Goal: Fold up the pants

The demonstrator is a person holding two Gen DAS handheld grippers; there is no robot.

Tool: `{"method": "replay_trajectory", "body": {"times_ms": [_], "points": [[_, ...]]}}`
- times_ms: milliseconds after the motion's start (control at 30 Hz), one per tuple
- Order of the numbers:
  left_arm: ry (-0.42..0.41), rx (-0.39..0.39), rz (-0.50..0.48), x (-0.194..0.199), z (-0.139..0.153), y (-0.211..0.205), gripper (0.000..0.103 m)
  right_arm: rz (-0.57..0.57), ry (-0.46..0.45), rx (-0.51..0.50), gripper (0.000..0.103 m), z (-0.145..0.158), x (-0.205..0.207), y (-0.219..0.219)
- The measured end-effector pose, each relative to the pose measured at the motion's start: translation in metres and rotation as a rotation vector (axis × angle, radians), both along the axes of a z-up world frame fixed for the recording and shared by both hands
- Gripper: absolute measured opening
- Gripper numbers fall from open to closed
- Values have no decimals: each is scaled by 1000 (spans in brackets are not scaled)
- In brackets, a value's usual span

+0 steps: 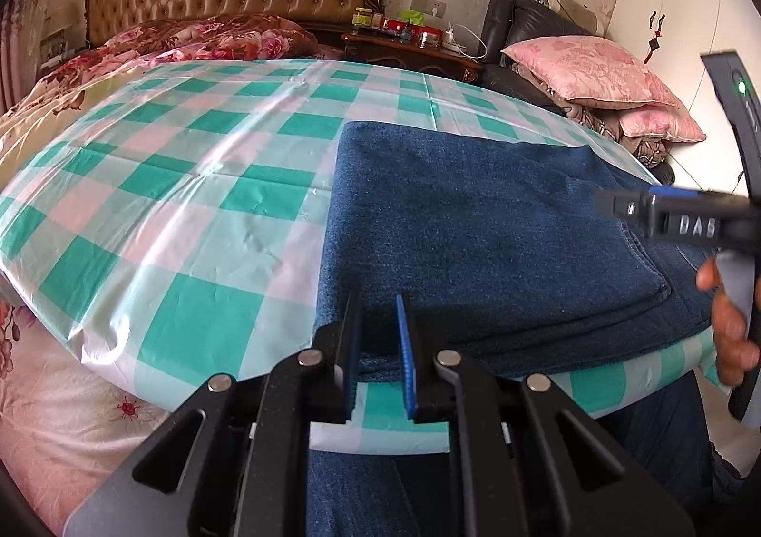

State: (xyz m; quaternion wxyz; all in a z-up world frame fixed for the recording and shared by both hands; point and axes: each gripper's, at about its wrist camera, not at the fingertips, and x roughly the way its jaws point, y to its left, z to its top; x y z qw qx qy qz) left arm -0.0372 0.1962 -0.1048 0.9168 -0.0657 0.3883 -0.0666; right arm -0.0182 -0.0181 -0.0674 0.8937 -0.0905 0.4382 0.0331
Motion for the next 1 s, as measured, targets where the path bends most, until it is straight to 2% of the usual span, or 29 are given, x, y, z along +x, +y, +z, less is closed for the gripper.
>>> {"method": "replay_trajectory", "body": {"times_ms": [33, 100, 133, 267, 400, 500, 700, 767, 800, 833, 933, 1000], "points": [[-1, 2, -1, 0, 0, 0, 15, -1, 21, -3, 86, -6, 0, 0], [0, 1, 0, 1, 0, 0, 15, -8, 74, -4, 72, -21, 2, -1], [4, 2, 1, 0, 0, 0, 15, -11, 95, -1, 70, -27, 4, -3], [-46, 10, -32, 4, 23, -5, 22, -1, 100, 9, 69, -37, 1, -5], [-72, 32, -83, 40, 47, -10, 23, 7, 102, 5, 69, -38, 1, -5], [-50, 64, -155, 78, 49, -23, 23, 13, 109, 12, 69, -38, 2, -6], [69, 133, -317, 141, 23, -69, 24, 16, 107, 12, 69, -38, 2, -7], [120, 174, -251, 164, 9, -67, 25, 19, 108, 11, 69, -38, 2, -7], [138, 151, -228, 173, 5, -62, 25, 21, 108, 12, 69, -38, 3, -7], [135, 111, -209, 178, 5, -57, 25, 23, 107, 14, 69, -38, 3, -7], [110, 144, -80, 184, 14, -40, 30, 24, 109, 18, 70, -38, 3, -8], [78, 62, -47, 170, 26, -23, 30, 30, 121, 8, 69, -36, 4, -7]]}}
